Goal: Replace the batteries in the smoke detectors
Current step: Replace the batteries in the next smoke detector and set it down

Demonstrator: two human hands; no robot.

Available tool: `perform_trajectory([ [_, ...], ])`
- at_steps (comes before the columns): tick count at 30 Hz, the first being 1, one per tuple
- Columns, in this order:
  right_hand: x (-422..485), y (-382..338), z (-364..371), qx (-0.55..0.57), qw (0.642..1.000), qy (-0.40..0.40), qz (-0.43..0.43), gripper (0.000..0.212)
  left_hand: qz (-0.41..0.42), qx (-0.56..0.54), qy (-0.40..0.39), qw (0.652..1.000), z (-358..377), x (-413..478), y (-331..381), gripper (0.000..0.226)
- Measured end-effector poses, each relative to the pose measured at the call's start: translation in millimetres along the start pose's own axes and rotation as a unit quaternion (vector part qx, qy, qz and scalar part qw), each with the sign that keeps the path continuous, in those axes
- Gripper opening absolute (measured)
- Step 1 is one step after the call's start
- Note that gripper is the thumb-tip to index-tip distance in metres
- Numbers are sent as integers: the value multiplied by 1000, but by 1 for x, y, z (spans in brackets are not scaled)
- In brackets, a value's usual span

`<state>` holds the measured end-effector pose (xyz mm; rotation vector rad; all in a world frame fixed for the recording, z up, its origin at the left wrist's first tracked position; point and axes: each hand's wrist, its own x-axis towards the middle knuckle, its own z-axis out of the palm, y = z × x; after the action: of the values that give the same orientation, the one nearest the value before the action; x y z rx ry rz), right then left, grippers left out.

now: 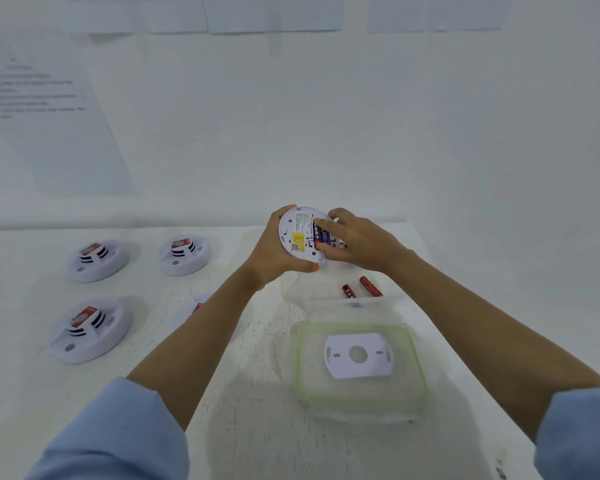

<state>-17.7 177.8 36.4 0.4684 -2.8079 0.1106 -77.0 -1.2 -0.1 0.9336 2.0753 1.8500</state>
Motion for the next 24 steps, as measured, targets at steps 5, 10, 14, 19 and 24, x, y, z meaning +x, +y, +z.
perform_trajectory([
  [5, -1, 3, 4, 21, 999, -17, 21, 51, -8, 4, 2, 1000, 2, 2, -5, 99],
  [10, 0, 3, 7, 29, 999, -18, 21, 50, -5, 6, 7, 1000, 1, 2, -5, 98],
  [14, -1, 5, 12, 34, 999, -2, 16, 49, -5, 5, 5, 1000, 1, 3, -4, 97],
  [19, -1, 3, 11, 33, 999, 6, 17, 66, -1, 14, 7, 1000, 1, 3, -4, 96],
  [24, 0, 6, 4, 110, 993, 17, 48, 53, 4, 13, 8, 1000, 1, 1, -2, 96],
])
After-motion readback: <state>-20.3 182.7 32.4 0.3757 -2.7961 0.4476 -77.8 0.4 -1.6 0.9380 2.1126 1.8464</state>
